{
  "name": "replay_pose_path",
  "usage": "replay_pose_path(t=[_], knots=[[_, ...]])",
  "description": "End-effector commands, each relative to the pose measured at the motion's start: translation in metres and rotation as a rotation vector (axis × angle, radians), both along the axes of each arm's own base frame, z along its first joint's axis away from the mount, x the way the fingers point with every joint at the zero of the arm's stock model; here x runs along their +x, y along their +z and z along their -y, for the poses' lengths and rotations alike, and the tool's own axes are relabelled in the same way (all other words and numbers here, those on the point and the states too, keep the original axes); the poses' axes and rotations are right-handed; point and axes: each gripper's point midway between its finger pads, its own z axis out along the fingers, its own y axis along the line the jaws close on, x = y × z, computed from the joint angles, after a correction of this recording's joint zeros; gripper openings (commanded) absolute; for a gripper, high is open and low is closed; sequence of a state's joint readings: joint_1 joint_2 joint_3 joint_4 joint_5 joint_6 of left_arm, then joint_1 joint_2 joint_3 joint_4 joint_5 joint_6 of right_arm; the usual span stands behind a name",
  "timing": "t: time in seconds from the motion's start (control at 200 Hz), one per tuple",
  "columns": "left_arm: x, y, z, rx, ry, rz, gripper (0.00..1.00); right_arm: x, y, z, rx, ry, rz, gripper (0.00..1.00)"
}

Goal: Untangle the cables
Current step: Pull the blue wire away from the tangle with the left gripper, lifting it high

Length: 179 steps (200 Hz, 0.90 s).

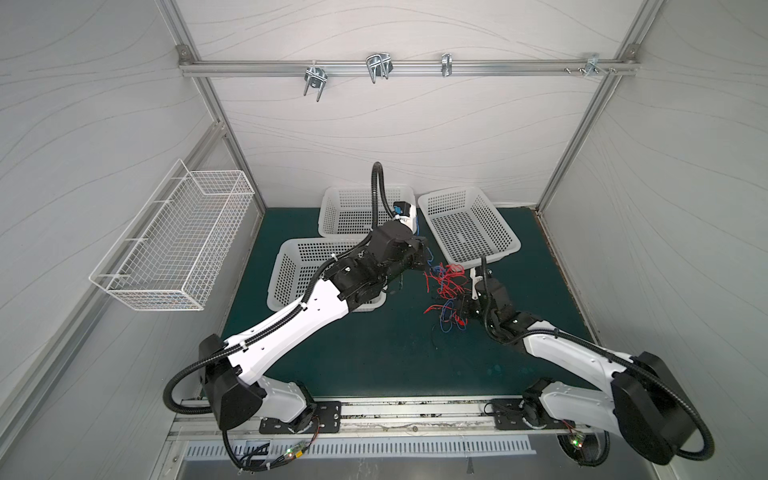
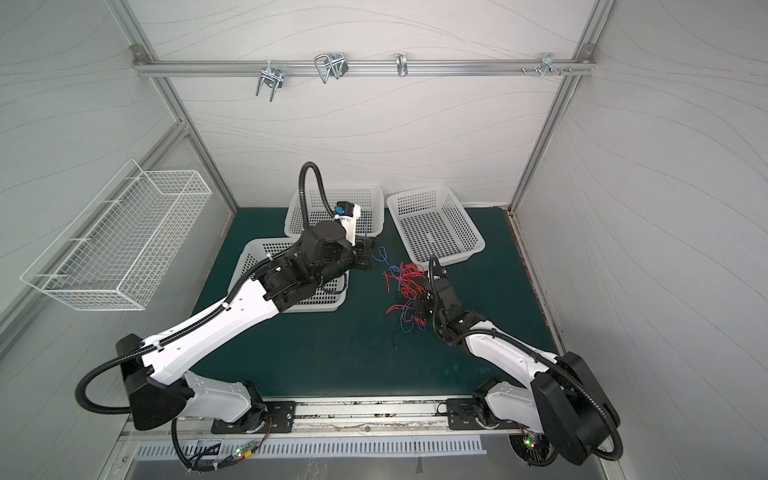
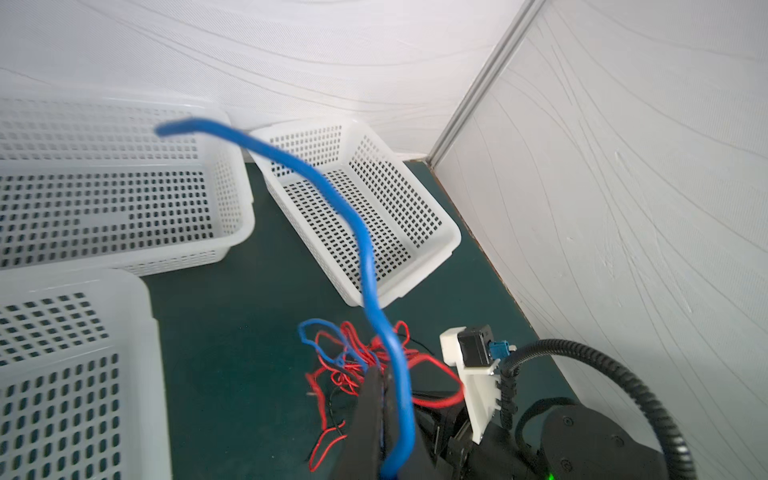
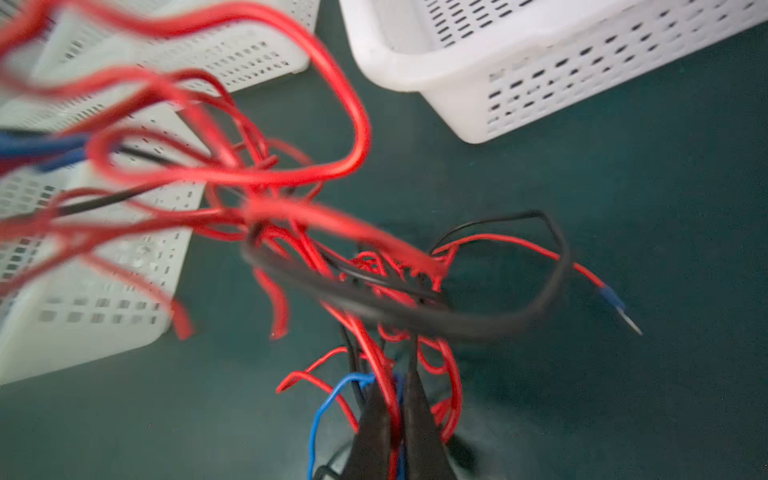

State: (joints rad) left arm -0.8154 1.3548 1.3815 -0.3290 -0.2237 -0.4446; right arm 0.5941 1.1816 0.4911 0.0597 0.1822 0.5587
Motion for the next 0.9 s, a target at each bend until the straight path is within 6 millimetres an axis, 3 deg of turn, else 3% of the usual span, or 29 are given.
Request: replay_pose_path(t=[0.0,0.19,0.405,0.89], knots=[[0.003,0.049,-0.036,-0.021,0.092,0.115,0.00,-0.016,-0.037,0.030,-0.123,-0.077,-0.149,0.00],[-0.007,0.067,-0.085,0.027,0.197,0.166,0.00,-0.017,-0.051,0.043,-0.144,-0.113,-0.206,0.00],[-0.022,0.080,-0.124,0.041,0.271,0.209,0.00,-0.020,-0.062,0.055,-0.141,-0.147,-0.260,0.00],[-0.063,0.110,-0.210,0.197,0.488,0.299,0.00,-0.017,-0.061,0.072,-0.132,-0.194,-0.299,0.00]])
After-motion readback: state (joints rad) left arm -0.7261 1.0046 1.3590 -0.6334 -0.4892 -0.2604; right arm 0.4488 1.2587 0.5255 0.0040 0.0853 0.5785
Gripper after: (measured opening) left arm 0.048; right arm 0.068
